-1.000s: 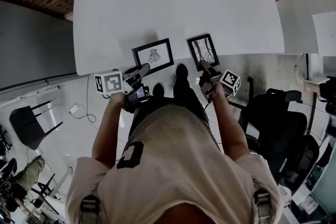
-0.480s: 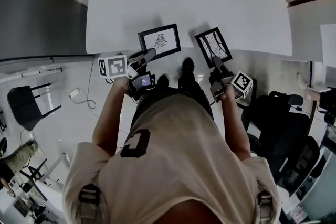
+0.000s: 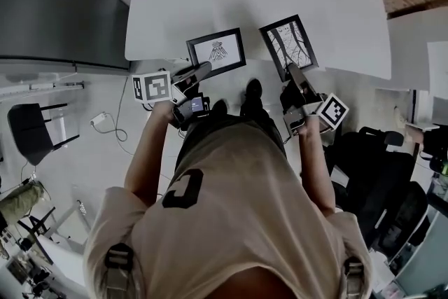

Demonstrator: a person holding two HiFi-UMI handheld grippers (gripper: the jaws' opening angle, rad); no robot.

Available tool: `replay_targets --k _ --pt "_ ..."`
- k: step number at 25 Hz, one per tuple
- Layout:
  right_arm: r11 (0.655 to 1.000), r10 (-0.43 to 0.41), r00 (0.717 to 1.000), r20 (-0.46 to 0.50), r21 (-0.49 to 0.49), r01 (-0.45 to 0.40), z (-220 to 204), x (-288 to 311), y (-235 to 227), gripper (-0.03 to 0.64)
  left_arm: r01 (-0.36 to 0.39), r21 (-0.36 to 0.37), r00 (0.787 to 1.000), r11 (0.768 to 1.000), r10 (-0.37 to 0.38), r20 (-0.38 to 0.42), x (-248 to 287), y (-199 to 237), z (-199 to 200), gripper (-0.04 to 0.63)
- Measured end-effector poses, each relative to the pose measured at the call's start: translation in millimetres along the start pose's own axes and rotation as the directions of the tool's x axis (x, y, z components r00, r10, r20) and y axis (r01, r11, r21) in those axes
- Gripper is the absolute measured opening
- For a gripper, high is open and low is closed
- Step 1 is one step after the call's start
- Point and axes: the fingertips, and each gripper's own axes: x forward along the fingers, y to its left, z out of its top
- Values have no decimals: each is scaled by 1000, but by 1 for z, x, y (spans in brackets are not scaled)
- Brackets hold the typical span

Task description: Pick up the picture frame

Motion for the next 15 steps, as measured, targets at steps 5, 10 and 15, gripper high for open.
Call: replay_targets --k 5,10,15 --pt "998 60 998 9 -16 -60 -6 -5 38 58 26 7 999 1000 -26 24 -10 -12 -5 23" --pt "996 75 997 -14 -41 -75 -12 -23 57 58 15 -3 999 1000 -15 42 -14 -16 -19 23" --pt "994 113 994 0 6 -113 -11 -14 65 57 14 -9 999 1000 -14 52 -19 -18 -11 23"
